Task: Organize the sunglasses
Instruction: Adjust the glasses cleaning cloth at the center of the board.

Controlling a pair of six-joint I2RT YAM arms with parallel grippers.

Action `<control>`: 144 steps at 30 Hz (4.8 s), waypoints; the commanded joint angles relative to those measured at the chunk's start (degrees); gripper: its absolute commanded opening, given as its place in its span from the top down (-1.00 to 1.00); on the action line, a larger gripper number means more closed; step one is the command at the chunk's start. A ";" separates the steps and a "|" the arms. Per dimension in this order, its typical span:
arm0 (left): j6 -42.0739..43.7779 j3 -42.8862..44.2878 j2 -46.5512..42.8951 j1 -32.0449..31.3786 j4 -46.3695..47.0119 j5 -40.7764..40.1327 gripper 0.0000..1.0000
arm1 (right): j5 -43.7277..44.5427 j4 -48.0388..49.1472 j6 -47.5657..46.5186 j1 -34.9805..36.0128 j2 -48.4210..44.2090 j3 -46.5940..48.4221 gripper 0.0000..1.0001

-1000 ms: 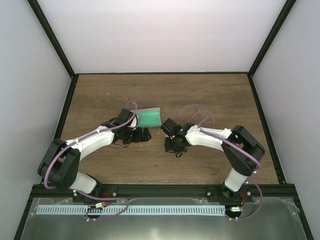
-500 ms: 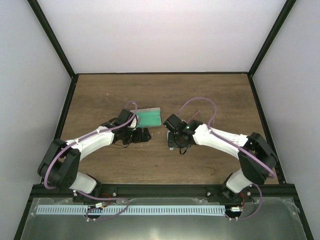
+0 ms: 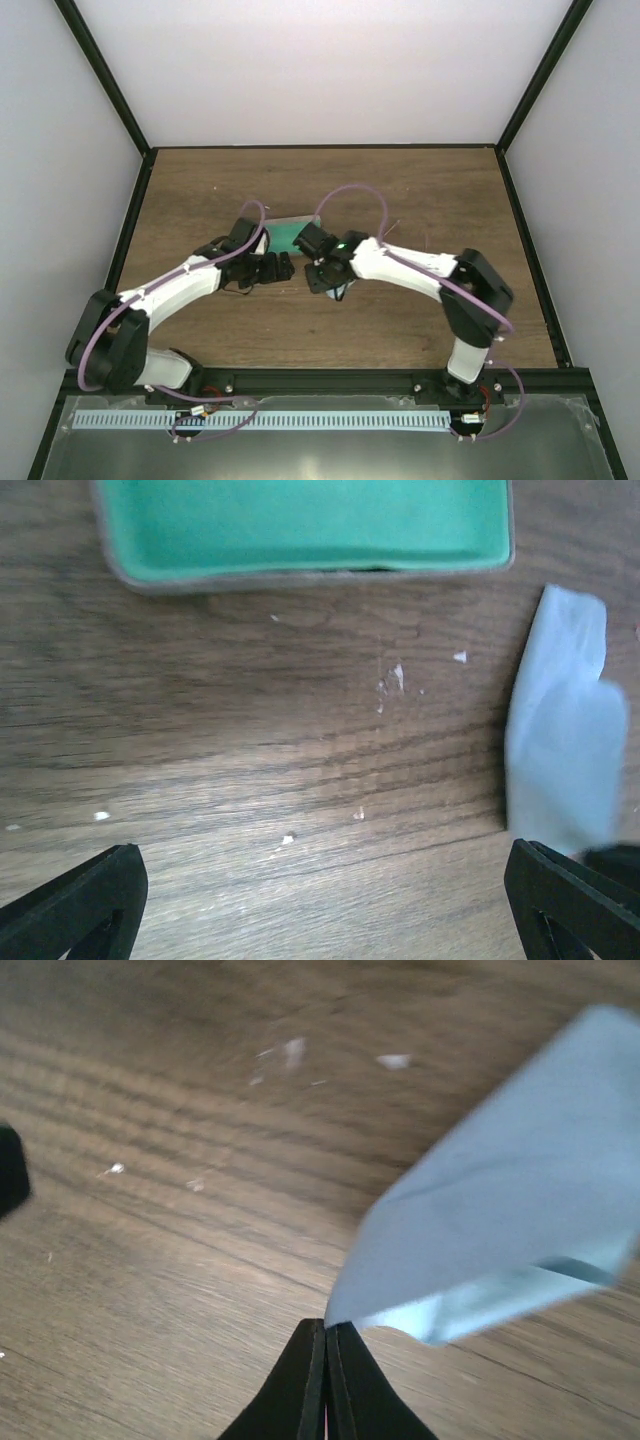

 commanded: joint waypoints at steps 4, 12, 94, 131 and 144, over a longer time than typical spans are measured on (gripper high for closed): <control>-3.34 -2.32 -9.22 2.16 -6.48 -7.47 -1.00 | -1.07 -0.93 -6.23 8.71 12.21 12.04 0.81; -3.59 -6.52 -11.13 2.51 -3.09 -3.32 -1.00 | 0.94 3.25 -0.66 5.02 0.99 1.43 0.46; 2.24 -0.11 -1.43 -5.60 -0.95 -5.53 -0.93 | -0.47 2.39 3.84 -0.41 7.33 -6.52 0.55; 3.30 -1.03 -1.62 -5.60 -0.74 -5.48 -0.93 | 5.06 -2.01 1.17 -2.20 9.35 4.02 0.90; 4.16 -1.49 -2.16 -5.60 -1.22 -4.70 -0.93 | 5.77 -1.56 -2.59 -8.15 12.06 7.81 0.89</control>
